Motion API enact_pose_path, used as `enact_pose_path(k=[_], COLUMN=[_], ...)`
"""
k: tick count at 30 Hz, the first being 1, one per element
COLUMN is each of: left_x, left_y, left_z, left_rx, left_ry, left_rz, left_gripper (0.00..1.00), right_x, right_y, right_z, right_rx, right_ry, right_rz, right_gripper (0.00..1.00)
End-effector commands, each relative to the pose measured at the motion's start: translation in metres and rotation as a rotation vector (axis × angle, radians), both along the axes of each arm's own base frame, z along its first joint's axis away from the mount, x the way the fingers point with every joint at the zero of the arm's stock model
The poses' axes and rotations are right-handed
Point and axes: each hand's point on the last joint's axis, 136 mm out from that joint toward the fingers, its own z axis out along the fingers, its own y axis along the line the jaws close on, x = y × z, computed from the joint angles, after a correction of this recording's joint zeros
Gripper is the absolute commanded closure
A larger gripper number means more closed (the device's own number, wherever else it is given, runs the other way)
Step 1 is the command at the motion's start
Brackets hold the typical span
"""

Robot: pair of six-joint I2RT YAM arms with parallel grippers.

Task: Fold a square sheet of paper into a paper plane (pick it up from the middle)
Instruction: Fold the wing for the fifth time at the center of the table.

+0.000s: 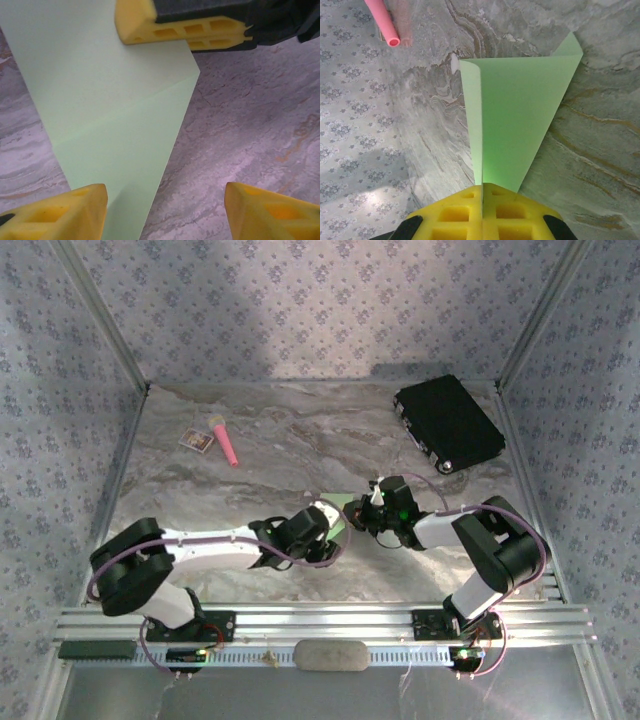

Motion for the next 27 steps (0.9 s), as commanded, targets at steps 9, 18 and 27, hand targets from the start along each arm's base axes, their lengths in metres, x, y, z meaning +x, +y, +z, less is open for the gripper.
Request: enact_pose_path(k=[9,18,27], left_x=[0.009,0.008,0.009], left_y=[0.005,0.003,0.006], left_z=[-0.016,-0.023,-0.022], left_rx=[0.240,0.278,0.297], left_ry=[-0.134,-0.164,-0.189], left_rz=[0.027,0.039,0.047], left_gripper=[0.39,0.48,0.60], right_x=[0.000,0.000,0.001], right_y=[0.005,0.005,0.005], right_z=[0.008,0.011,0.012], right_rx=[0.007,0.010,0.006], right_ry=[-0.007,-0.012,-0.013], right_rz=[0.021,0.021,0.016], right_gripper=[0.96,0.96,0.96])
